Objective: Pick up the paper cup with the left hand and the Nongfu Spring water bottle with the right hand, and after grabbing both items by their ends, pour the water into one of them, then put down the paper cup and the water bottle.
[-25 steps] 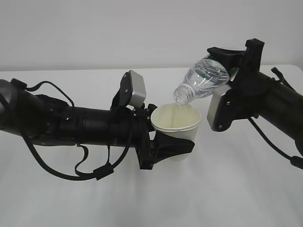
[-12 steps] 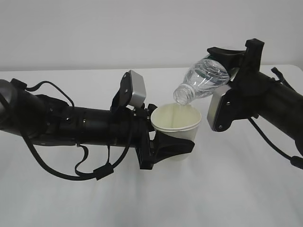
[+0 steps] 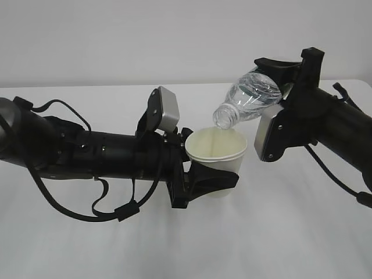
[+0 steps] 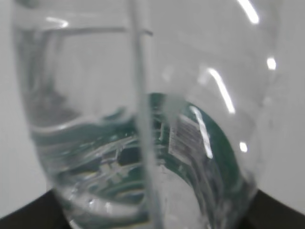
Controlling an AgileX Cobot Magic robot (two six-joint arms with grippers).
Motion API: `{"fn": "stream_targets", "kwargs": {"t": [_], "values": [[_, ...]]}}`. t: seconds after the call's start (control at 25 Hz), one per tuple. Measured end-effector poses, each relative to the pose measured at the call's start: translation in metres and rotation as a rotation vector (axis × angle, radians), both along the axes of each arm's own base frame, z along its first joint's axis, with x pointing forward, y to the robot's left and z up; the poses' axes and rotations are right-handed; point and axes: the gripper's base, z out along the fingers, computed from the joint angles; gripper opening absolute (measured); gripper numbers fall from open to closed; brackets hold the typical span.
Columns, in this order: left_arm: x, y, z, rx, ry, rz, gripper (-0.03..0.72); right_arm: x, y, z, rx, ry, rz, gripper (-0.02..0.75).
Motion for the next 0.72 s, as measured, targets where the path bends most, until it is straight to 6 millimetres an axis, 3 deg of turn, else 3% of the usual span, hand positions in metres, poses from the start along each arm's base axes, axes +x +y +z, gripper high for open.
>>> {"fn": "stream_targets", "kwargs": {"t": [0.72], "values": [[0.0000,0.0000,0.0000,0.000,0.000,0.000,0.473,0.0000,0.0000,0.0002,-0.005,-0.005,0.000,0.419]]}}
